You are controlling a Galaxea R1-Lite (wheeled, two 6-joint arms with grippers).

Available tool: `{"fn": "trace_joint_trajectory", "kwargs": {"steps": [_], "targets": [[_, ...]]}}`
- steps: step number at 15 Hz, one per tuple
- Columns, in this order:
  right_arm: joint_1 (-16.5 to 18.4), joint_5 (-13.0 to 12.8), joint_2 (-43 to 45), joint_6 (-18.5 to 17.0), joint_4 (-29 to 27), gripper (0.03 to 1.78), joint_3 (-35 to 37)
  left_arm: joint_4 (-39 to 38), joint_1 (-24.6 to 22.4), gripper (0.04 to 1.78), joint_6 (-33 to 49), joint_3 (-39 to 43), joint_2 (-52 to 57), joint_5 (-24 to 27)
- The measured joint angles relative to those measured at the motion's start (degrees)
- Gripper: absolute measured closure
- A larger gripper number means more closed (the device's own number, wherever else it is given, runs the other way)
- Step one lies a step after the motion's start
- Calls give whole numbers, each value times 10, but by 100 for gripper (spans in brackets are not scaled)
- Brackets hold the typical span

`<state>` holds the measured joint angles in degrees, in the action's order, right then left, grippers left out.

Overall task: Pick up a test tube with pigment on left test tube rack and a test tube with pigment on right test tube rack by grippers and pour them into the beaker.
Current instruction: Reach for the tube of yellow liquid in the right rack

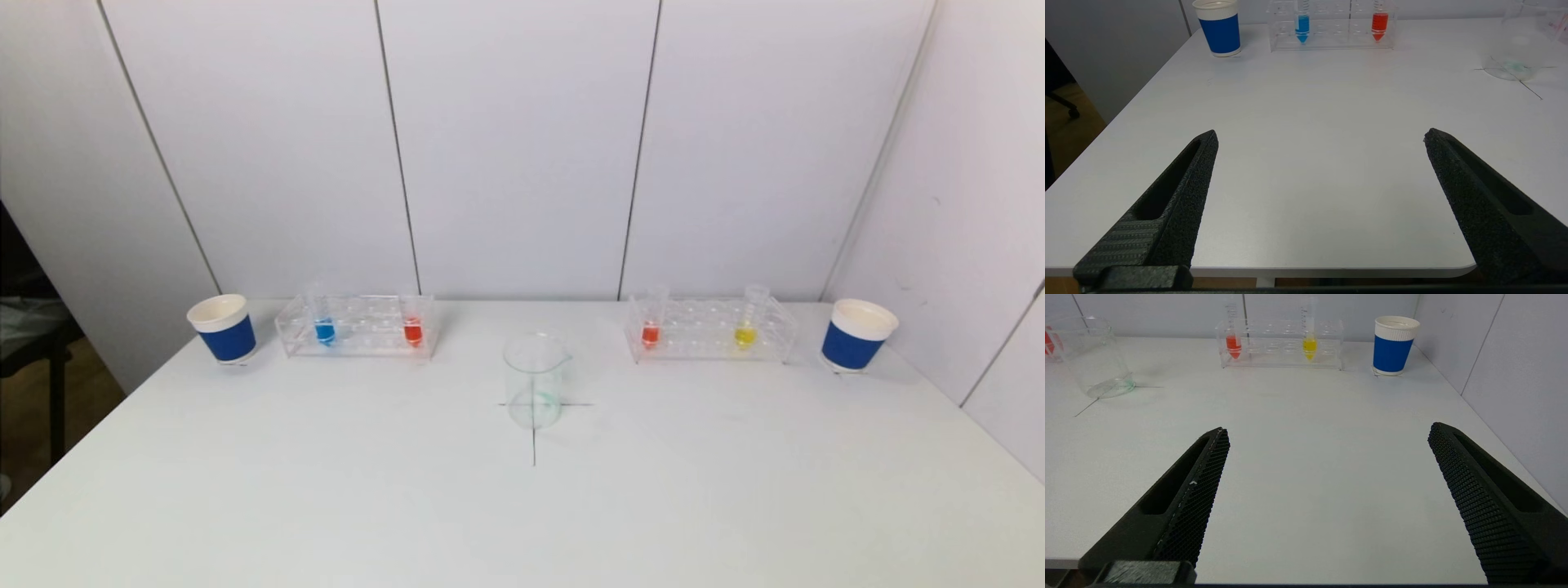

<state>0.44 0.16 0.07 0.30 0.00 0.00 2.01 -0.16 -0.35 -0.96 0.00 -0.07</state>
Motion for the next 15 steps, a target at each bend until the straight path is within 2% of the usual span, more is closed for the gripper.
{"fn": "trace_joint_trajectory", "kwargs": {"steps": [15], "targets": [[0,1,0,7,-1,4,0,0,0,6,0,0,0,0]]}}
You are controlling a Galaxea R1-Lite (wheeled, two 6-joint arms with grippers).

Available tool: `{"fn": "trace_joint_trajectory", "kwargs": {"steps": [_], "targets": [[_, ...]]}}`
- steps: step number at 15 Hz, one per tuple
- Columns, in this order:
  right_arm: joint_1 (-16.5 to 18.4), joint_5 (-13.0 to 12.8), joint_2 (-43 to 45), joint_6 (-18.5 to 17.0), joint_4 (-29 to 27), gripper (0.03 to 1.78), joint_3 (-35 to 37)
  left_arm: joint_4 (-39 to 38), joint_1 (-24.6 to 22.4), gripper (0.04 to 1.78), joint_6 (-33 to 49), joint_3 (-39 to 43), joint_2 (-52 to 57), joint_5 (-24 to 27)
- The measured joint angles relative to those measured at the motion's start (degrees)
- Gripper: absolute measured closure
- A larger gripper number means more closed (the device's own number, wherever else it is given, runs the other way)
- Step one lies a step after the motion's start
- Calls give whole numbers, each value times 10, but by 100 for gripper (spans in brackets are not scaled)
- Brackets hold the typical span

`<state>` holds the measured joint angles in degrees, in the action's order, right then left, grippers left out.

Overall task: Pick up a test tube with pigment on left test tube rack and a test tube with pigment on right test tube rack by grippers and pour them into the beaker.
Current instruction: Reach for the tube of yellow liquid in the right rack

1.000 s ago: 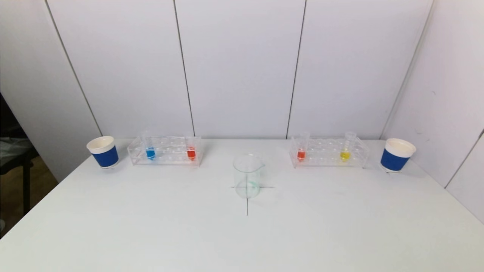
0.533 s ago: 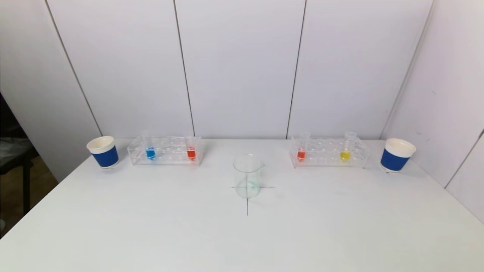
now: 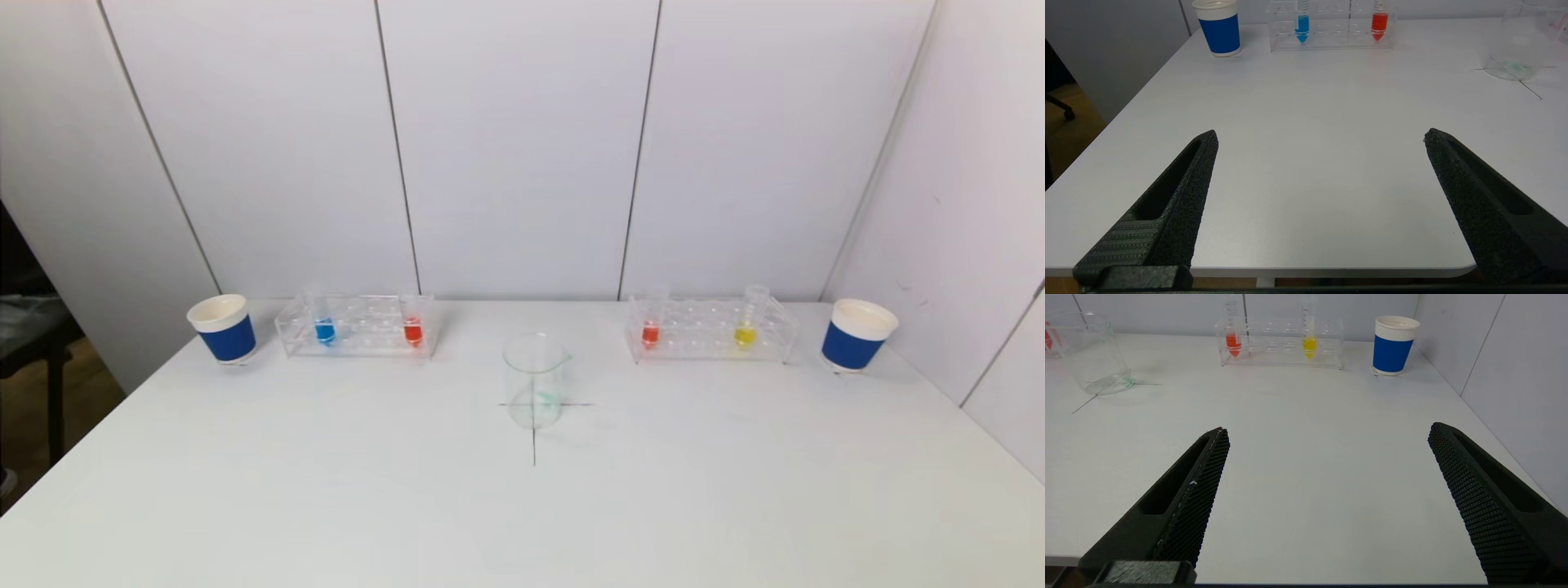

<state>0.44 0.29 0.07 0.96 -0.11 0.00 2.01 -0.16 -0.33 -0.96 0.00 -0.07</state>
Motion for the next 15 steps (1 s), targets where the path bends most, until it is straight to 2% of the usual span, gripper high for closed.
{"fn": "trace_joint_trajectory", "kwargs": {"steps": [5,7,10,15], "targets": [[0,2,0,-8,14,4,-9,0,0,6,0,0,0,0],[0,12,-1,-11,4,4,-55,0,0,6,0,0,0,0],[0,36,-21,-12,-51,4,-155,0,0,6,0,0,0,0],[-16,56,-142,-12,-65,4,-274,0,0,6,0,0,0,0]]}}
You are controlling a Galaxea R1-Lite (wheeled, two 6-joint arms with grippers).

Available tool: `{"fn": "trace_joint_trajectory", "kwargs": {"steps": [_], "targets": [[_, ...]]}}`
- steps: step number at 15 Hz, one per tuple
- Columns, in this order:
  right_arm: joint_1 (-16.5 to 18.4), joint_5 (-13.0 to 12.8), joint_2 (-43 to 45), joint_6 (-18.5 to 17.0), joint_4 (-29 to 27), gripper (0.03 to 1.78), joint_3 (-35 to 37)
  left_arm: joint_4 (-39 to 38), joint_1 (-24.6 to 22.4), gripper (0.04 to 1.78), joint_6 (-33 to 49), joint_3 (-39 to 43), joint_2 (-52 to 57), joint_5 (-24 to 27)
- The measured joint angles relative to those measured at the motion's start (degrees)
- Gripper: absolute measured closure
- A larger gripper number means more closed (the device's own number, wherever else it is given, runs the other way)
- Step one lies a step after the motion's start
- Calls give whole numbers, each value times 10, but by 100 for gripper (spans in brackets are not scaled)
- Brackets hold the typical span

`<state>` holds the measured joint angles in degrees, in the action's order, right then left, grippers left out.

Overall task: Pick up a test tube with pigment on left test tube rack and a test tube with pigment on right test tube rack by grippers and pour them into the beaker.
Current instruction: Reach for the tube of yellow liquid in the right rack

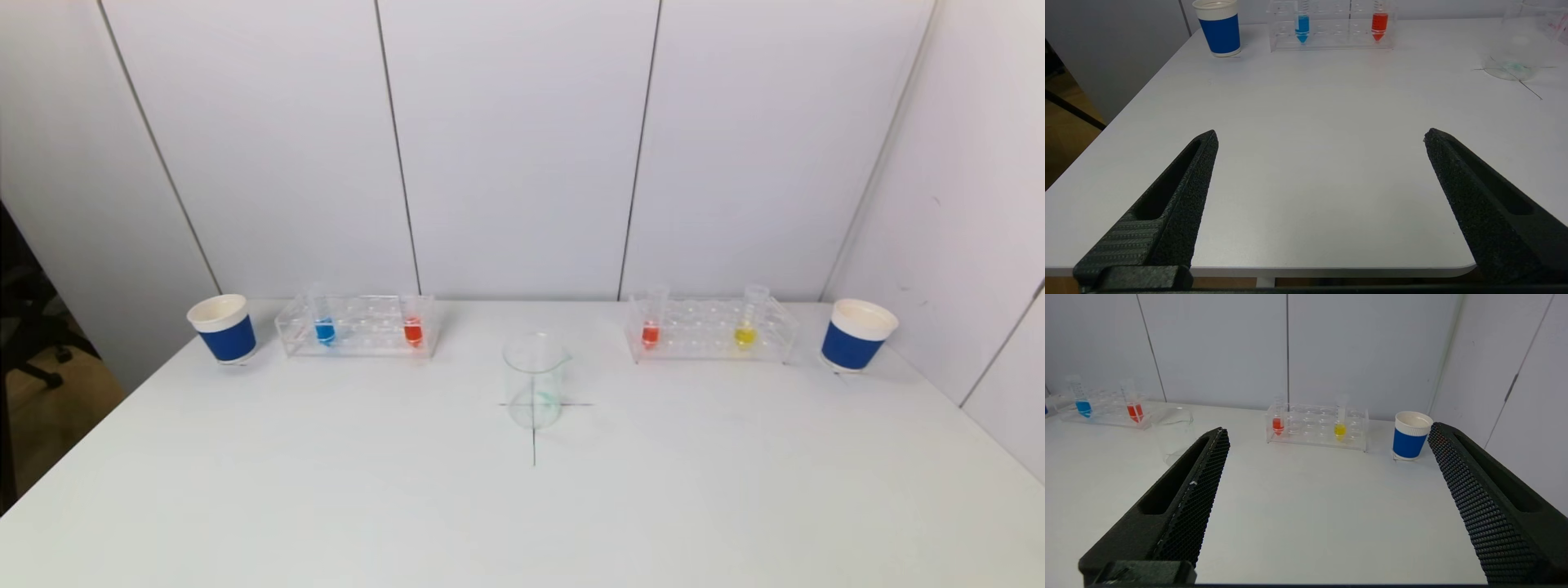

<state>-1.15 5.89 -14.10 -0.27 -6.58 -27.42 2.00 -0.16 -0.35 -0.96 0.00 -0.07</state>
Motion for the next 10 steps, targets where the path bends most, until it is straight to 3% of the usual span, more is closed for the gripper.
{"fn": "trace_joint_trajectory", "kwargs": {"steps": [4,10], "targets": [[-11,10,-130,0,39,4,-50,0,0,6,0,0,0,0],[-13,10,-352,0,203,4,-44,0,0,6,0,0,0,0]]}}
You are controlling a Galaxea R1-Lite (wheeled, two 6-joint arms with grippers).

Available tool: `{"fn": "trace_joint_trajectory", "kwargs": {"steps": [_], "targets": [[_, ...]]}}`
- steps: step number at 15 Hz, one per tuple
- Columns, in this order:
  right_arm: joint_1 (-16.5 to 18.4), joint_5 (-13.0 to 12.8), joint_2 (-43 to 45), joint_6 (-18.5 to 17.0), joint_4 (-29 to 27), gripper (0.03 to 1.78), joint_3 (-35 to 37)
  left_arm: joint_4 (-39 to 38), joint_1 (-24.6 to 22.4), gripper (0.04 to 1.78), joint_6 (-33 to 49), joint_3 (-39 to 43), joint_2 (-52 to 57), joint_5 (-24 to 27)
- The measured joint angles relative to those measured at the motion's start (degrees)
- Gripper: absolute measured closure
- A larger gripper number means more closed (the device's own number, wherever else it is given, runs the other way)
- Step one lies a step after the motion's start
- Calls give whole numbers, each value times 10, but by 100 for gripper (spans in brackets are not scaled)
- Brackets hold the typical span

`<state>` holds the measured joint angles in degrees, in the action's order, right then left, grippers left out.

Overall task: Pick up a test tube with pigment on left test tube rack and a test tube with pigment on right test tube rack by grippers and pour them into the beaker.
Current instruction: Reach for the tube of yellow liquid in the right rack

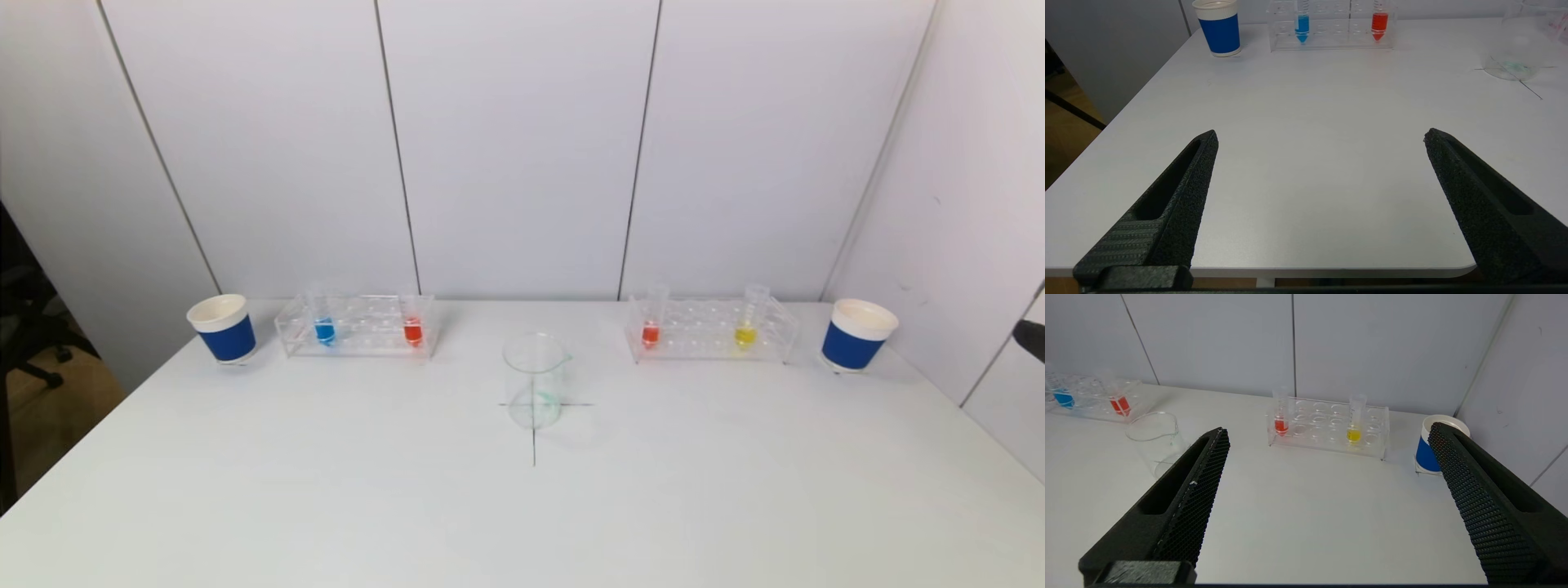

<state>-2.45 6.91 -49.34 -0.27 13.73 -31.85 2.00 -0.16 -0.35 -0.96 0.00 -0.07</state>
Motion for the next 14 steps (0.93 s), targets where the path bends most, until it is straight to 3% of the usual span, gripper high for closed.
{"fn": "trace_joint_trajectory", "kwargs": {"steps": [4,11,14], "targets": [[1,-2,-143,-1,148,4,33,0,0,6,0,0,0,0],[6,-7,-401,6,468,4,89,0,0,6,0,0,0,0],[7,-8,-491,7,558,4,90,0,0,6,0,0,0,0]]}}
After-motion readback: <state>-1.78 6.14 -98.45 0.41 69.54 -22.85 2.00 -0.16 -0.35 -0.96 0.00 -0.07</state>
